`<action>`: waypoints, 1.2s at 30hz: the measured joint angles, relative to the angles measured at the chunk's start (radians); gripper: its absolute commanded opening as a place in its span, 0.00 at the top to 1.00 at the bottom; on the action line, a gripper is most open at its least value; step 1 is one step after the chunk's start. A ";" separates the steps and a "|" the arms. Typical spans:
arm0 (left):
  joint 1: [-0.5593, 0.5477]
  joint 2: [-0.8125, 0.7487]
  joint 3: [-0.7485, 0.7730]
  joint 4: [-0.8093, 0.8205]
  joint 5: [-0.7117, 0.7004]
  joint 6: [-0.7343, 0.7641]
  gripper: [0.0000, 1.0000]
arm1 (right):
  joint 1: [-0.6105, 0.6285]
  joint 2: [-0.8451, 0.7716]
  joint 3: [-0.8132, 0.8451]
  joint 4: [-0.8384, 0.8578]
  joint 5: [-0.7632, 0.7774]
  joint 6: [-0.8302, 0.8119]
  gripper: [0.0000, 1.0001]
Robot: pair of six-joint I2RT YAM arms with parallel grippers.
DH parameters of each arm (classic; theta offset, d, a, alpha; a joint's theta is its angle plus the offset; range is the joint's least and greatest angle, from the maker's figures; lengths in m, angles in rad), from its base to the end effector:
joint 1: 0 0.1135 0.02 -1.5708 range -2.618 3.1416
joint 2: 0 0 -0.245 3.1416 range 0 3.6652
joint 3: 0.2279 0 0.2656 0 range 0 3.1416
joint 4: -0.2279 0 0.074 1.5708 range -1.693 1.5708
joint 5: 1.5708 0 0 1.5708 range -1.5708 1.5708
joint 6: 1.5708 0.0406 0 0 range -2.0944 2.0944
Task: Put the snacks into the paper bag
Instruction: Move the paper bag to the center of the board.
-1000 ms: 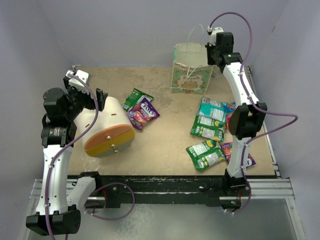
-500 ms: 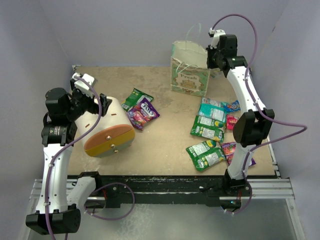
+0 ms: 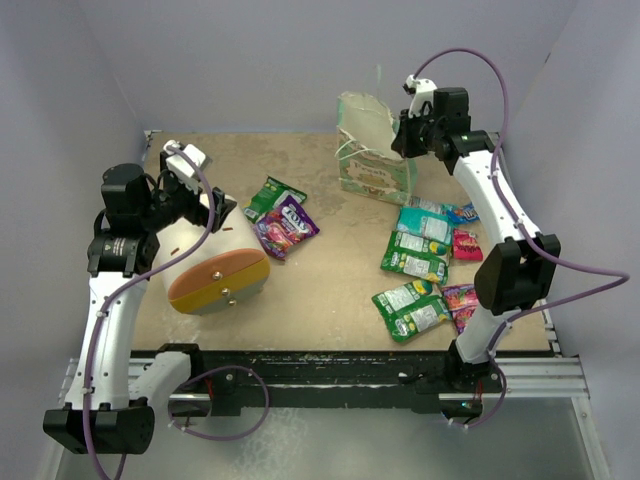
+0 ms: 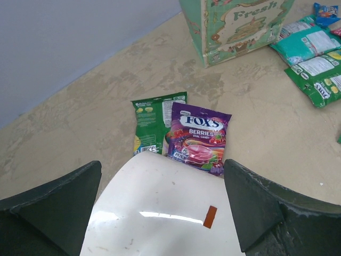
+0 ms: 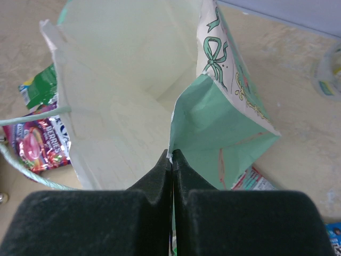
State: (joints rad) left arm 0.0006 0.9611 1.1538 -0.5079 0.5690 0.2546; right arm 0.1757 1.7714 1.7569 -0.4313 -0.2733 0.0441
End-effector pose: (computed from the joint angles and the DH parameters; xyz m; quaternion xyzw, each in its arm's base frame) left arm 0.2250 -0.0217 0.3893 0.2619 0.7497 -0.1536 0.5881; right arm 0.4219 0.0860 0.3611 -0.1276 0.8314 0.1725 0.5125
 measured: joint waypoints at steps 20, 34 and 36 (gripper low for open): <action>-0.100 0.038 0.000 0.000 -0.075 0.002 0.01 | -0.008 -0.035 -0.023 -0.012 -0.243 0.016 1.00; -0.105 0.037 0.000 0.000 -0.076 0.004 0.01 | -0.025 0.033 0.023 -0.072 -0.269 -0.053 0.94; -0.107 0.037 0.000 0.000 -0.076 0.004 0.01 | -0.033 0.052 0.025 -0.083 -0.268 -0.062 0.92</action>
State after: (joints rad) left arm -0.1062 0.9985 1.1538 -0.5079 0.4931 0.2588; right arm 0.1425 1.8233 1.7821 -0.5140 -0.5411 -0.0177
